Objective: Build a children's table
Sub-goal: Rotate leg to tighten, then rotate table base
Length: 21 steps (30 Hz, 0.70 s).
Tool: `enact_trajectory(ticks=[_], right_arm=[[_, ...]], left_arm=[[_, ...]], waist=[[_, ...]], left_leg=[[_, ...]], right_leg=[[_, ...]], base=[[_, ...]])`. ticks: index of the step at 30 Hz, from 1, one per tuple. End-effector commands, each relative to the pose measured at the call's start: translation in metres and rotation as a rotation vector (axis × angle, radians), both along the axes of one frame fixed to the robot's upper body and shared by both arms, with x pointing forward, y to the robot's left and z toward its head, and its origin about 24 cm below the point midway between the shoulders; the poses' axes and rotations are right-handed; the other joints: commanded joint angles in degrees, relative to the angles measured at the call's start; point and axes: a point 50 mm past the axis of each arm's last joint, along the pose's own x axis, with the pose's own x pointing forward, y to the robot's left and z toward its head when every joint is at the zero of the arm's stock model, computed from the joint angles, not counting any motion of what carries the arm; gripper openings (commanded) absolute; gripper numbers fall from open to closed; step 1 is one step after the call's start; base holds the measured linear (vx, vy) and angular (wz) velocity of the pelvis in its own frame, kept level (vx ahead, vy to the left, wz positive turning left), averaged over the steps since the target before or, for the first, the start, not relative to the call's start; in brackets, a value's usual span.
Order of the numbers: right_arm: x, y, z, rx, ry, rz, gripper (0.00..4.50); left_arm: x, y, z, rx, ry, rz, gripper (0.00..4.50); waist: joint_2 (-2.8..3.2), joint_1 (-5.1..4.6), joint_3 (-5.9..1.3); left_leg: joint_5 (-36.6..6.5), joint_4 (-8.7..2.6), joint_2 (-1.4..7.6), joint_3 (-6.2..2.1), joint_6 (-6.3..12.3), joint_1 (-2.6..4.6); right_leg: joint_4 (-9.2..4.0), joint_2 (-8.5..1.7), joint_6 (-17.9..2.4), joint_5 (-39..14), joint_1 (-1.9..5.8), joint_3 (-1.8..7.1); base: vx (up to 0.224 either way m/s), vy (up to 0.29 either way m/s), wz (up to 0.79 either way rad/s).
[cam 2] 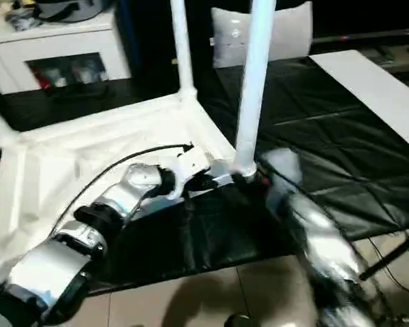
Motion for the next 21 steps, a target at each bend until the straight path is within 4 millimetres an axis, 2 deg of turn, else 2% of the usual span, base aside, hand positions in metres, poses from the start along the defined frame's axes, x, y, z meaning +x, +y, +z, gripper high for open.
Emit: enact_trajectory(ticks=[1, 2, 3, 4, 5, 6, 7, 9, 10, 11, 12, 13, 14, 15, 17, 18, 19, 20, 21], right_arm=[[-0.007, 0.001, 0.014, 0.031, -0.052, 0.075, 4.41], [-0.007, 0.001, 0.014, 0.031, -0.052, 0.075, 4.46], [-0.017, 0.004, 0.022, 0.022, -0.088, 0.154, 4.49], [-0.018, 0.004, 0.023, 0.021, -0.09, 0.158, 4.5], [-0.02, 0.006, 0.026, 0.013, -0.104, 0.174, 4.5], [-0.022, 0.008, 0.028, 0.011, -0.104, 0.197, 4.5], [-0.025, 0.012, 0.031, 0.014, -0.095, 0.226, 4.5], [-0.028, 0.015, 0.034, 0.019, -0.084, 0.254, 4.5], [-0.031, 0.024, 0.039, 0.003, -0.096, 0.328, 4.5], [-0.032, 0.027, 0.04, -0.004, -0.101, 0.349, 4.5], [-0.031, 0.036, 0.042, -0.022, -0.12, 0.392, 4.5], [-0.031, 0.039, 0.043, -0.028, -0.129, 0.405, 4.5], [-0.031, 0.039, 0.043, -0.028, -0.129, 0.405, 4.5], [-0.03, 0.045, 0.044, -0.031, -0.139, 0.422, 4.5], [-0.031, 0.045, 0.045, -0.031, -0.14, 0.425, 4.5], [-0.024, 0.054, 0.045, -0.071, -0.151, 0.436, 4.5], [-0.019, 0.061, 0.045, -0.097, -0.161, 0.447, 4.5], [-0.014, 0.067, 0.046, -0.125, -0.172, 0.458, 4.5], [-0.014, 0.067, 0.046, -0.125, -0.172, 0.458, 4.5]], left_arm=[[0.006, 0.005, 0.022, -0.102, -0.058, -0.02, 0.54], [0.006, 0.005, 0.022, -0.102, -0.058, -0.02, 0.54], [0.004, 0.009, 0.022, -0.122, -0.039, -0.038, 0.61], [0.004, 0.009, 0.022, -0.123, -0.039, -0.039, 0.76], [0.004, 0.011, 0.021, -0.121, -0.05, -0.033, 0.91], [0.003, 0.013, 0.02, -0.116, -0.045, -0.037, 0.91], [0.001, 0.016, 0.018, -0.109, -0.031, -0.048, 0.97], [-0.002, 0.019, 0.016, -0.098, -0.023, -0.061, 0.97], [-0.006, 0.031, 0.013, -0.08, 0.011, -0.06, 0.97], [-0.007, 0.035, 0.013, -0.074, 0.02, -0.059, 0.97], [-0.011, 0.05, 0.013, -0.057, 0.045, -0.036, 0.97], [-0.012, 0.056, 0.013, -0.048, 0.056, -0.027, 0.97], [-0.012, 0.056, 0.013, -0.048, 0.056, -0.027, 0.97], [-0.016, 0.067, 0.013, -0.035, 0.076, -0.015, 0.97], [-0.017, 0.068, 0.014, -0.034, 0.079, -0.015, 0.97], [-0.03, 0.093, 0.014, 0.017, 0.123, -0.009, 0.97], [-0.039, 0.107, 0.016, 0.043, 0.145, -0.008, 0.97], [-0.049, 0.119, 0.019, 0.071, 0.168, -0.011, 0.97], [-0.049, 0.119, 0.019, 0.071, 0.168, -0.011, 0.97]], waist=[[-1.97, 0.7, -4.38], [-1.96, 0.54, -4.33], [-2.09, 0.64, -4.24], [-2.08, 0.74, -4.18], [-2.23, 0.59, -4.03], [-2.13, 0.59, -3.93], [-2.26, 0.65, -3.91], [-1.99, 0.44, -3.69], [-1.66, 0.42, -3.78], [-1.79, 0.25, -3.92], [-1.68, 0.11, -3.97], [-1.57, 0.03, -3.99], [-1.39, -0.23, -3.83], [-1.39, -0.2, -3.83], [-1.16, 0.17, -3.7], [-1.29, 0.48, -3.82], [-1.07, 0.62, -4.08], [-1.05, -0.57, -3.62], [-0.82, -1.06, -3.65]], left_leg=[[-0.3, -3.77, 1.91, 0.22, 9.08, -0.96], [-0.9, -3.8, 1.8, 0.27, 8.92, -0.98], [-1.5, -3.87, 1.9, 0.32, 8.57, -0.96], [-1.8, -3.91, 2.03, 0.35, 8.37, -0.75], [-2.5, -4.04, 2.04, 0.28, 8.16, -0.92], [-3.2, -4.05, 1.94, 0.32, 7.6, -0.75], [-3.3, -4.15, 1.98, 0.27, 7.41, -0.75], [-4.2, -4.34, 2.14, 0.21, 7.17, -0.66], [-4.7, -4.28, 2.09, 0.23, 6.8, -0.37], [-4.3, -4.64, 2.59, -0.23, 6.28, -0.94], [-4.5, -4.66, 2.75, -0.22, 5.98, -0.65], [-4.8, -4.83, 3.01, -0.39, 5.57, -0.64], [-4.8, -4.85, 2.87, -0.35, 5.62, -0.83], [-5.9, -4.73, 2.67, -0.03, 4.91, -0.15], [-6.4, -4.84, 2.8, 0.02, 4.62, 0.17], [-6.3, -5.1, 3.26, -0.19, 4.03, 0.2], [-5.6, -5.47, 3.81, -0.75, 3.31, -0.16], [-5.0, -5.67, 3.28, -0.61, 3.96, -1.23], [-5.3, -5.45, 3.23, -0.27, 3.76, -0.05]], right_leg=[[-4.92, -3.95, -2.8, -20.0, 5.32, 3.16], [-5.04, -3.92, -2.5, -21.0, 5.32, 3.06], [-5.27, -4.06, -2.5, -22.2, 5.27, 3.06], [-5.33, -4.0, -2.5, -22.7, 5.08, 3.07], [-5.35, -3.97, -2.4, -23.7, 5.09, 2.95], [-5.64, -3.8, -1.8, -25.0, 4.9, 2.84], [-5.66, -3.86, -1.4, -25.5, 5.06, 2.92], [-5.94, -3.83, -1.0, -26.5, 4.9, 2.96], [-6.04, -3.89, -1.0, -27.0, 4.73, 2.86], [-5.36, -4.16, -1.4, -25.1, 5.44, 3.03], [-5.25, -4.21, -1.6, -24.3, 5.01, 3.19], [-4.89, -4.46, -2.2, -23.8, 5.03, 3.32], [-5.03, -4.27, -2.4, -23.9, 4.94, 3.31], [-5.34, -4.26, -2.8, -24.9, 4.57, 3.37], [-5.55, -4.1, -3.2, -25.1, 4.26, 3.4], [-4.96, -4.4, -3.9, -23.6, 4.5, 3.64], [-3.72, -4.98, -5.0, -21.2, 4.93, 3.91], [-3.82, -4.2, -4.6, -20.1, 5.18, 3.82], [-3.95, -4.12, -5.9, -19.0, 4.31, 4.24]], base=[[0.0, 0.0, 0.0], [0.0, 0.0, 0.0], [0.0, 0.0, 0.0], [0.0, 0.0, 0.0], [0.0, 0.0, 0.0], [0.0, 0.0, 0.0], [0.0, 0.0, 0.0], [0.0, 0.0, 0.0], [0.0, 0.0, 0.0], [0.0, 0.0, 0.0], [0.0, 0.0, 0.0], [0.0, 0.0, 0.0], [0.0, 0.0, 0.0], [0.0, 0.0, 0.0], [0.0, 0.0, 0.0], [0.0, 0.0, 0.0], [0.0, 0.0, 0.0], [0.0, 0.0, 0.0], [0.0, 0.0, 0.0]])
